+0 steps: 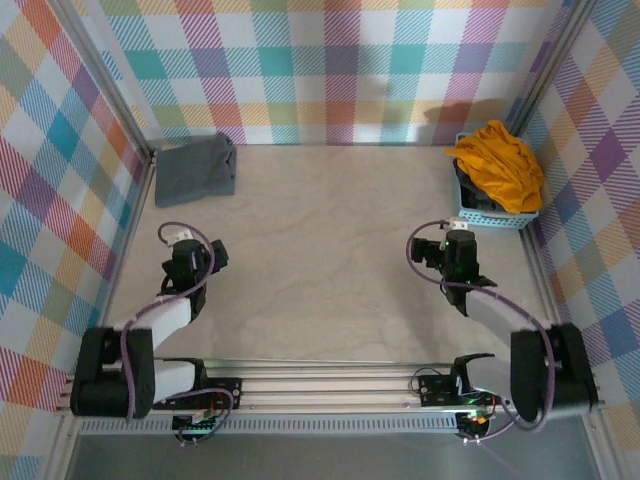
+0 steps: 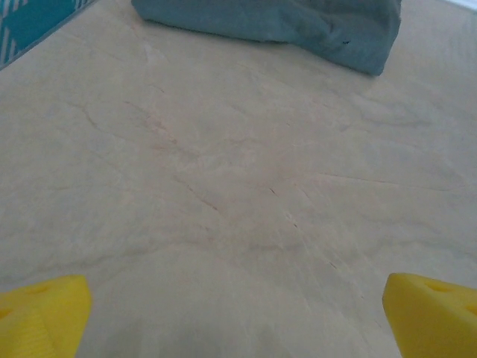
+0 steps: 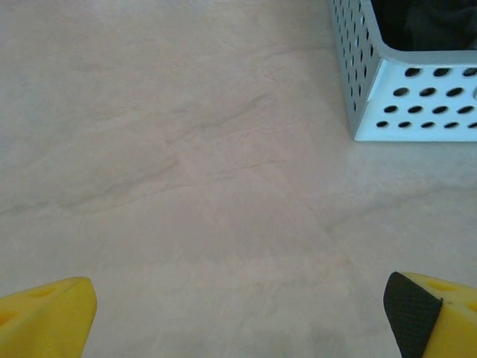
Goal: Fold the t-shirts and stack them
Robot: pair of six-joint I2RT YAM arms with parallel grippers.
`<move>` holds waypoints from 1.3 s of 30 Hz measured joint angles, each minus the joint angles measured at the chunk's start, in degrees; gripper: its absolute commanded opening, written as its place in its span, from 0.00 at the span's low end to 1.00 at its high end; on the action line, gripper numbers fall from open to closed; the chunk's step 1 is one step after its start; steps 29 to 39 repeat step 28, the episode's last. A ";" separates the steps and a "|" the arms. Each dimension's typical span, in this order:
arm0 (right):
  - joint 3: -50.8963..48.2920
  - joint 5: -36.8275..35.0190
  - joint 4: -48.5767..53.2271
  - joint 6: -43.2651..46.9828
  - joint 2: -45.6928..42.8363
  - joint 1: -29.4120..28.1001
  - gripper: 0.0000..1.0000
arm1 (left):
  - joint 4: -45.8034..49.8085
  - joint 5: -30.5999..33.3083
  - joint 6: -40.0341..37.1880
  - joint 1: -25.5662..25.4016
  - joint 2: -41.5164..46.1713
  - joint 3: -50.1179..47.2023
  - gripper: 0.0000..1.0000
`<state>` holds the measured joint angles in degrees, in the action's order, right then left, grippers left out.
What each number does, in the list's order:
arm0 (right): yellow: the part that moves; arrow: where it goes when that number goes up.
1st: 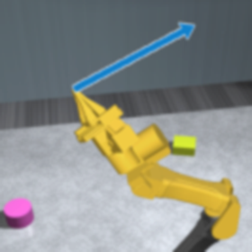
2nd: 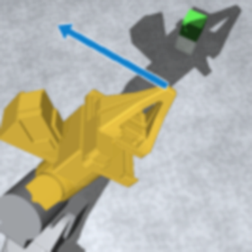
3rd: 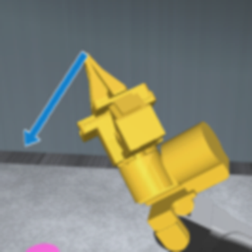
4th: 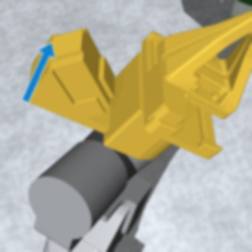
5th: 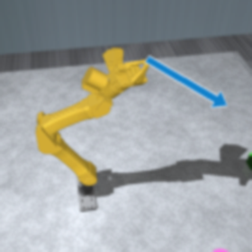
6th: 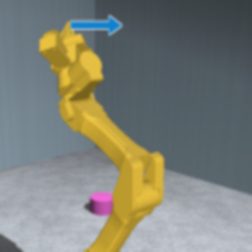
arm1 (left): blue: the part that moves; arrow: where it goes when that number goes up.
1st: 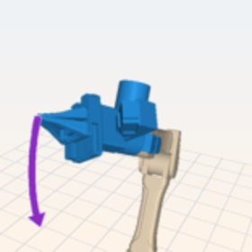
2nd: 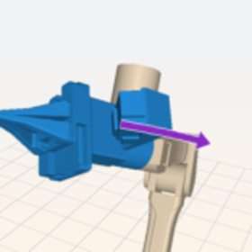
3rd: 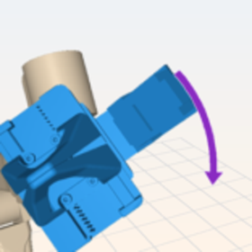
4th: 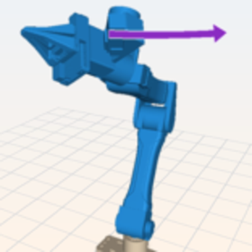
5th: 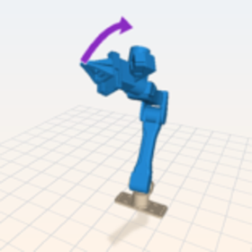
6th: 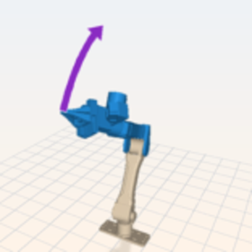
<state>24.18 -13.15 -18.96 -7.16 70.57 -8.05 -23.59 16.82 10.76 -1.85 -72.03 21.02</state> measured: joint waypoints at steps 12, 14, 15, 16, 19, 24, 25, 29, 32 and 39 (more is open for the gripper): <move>-3.98 9.88 -27.19 4.66 17.46 8.22 1.00 | -22.51 -1.95 -7.43 -2.21 -16.74 -0.26 1.00; -4.11 10.73 -27.56 4.68 17.79 8.26 1.00 | -22.75 -1.88 -7.65 -2.27 -16.76 0.20 1.00; -3.87 10.86 -27.71 4.70 17.79 8.26 1.00 | -22.86 -1.88 -7.78 -2.32 -16.81 0.50 1.00; -3.45 10.91 -27.69 4.70 17.79 8.24 1.00 | -23.10 -1.88 -7.87 -2.43 -16.79 0.63 1.00; -2.64 11.13 -28.22 4.70 17.79 8.26 1.00 | -23.12 -1.88 -8.07 -2.47 -16.81 0.74 1.00; -2.40 11.32 -28.35 4.70 17.79 8.24 1.00 | -23.12 -1.70 -8.61 -2.54 -16.85 0.79 1.00; -2.36 11.32 -28.35 4.70 17.79 8.24 1.00 | -23.12 -1.68 -8.72 -2.58 -16.85 0.81 1.00; -2.32 11.32 -28.39 4.70 17.79 8.24 1.00 | -23.12 -1.68 -8.87 -2.75 -16.85 0.94 1.00; -2.32 11.32 -28.39 4.70 17.79 8.24 1.00 | -23.12 -1.68 -8.87 -2.75 -16.85 0.94 1.00; -2.32 11.32 -28.39 4.70 17.79 8.24 1.00 | -23.12 -1.68 -8.87 -2.75 -16.85 0.94 1.00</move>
